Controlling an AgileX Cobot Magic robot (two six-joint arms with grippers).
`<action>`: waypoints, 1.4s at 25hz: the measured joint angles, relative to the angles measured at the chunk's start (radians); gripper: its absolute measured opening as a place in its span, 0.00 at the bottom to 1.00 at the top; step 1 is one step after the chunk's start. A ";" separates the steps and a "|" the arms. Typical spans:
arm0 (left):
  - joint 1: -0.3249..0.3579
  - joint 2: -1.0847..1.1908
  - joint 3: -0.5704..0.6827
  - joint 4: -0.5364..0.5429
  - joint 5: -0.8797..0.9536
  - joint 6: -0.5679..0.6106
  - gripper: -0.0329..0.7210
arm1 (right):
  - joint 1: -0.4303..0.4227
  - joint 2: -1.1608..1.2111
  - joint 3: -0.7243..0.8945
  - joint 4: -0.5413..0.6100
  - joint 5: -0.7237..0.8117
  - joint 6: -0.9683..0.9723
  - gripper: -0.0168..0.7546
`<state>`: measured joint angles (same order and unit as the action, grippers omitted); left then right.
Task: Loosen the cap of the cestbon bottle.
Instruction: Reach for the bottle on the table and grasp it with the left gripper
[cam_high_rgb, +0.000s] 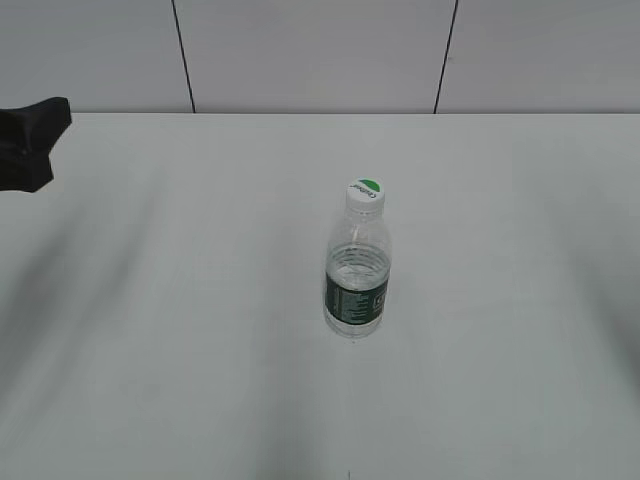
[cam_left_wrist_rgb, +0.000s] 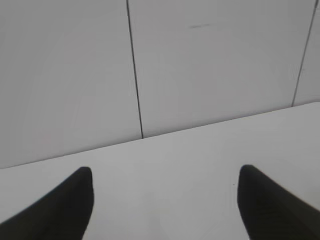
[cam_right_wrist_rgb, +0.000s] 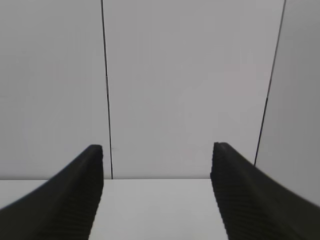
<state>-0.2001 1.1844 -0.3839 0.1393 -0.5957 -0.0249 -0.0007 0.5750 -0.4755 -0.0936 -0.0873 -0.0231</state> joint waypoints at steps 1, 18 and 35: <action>-0.003 0.035 0.000 0.001 -0.040 0.000 0.75 | 0.000 0.029 0.000 -0.003 -0.016 -0.001 0.70; -0.006 0.397 -0.001 0.361 -0.375 -0.210 0.75 | 0.000 0.402 0.003 -0.280 -0.367 0.234 0.69; -0.006 0.777 -0.239 1.007 -0.484 -0.363 0.74 | 0.000 0.502 0.003 -0.452 -0.436 0.335 0.69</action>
<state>-0.2059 1.9619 -0.6224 1.1465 -1.0795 -0.3884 -0.0007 1.0772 -0.4728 -0.5454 -0.5229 0.3122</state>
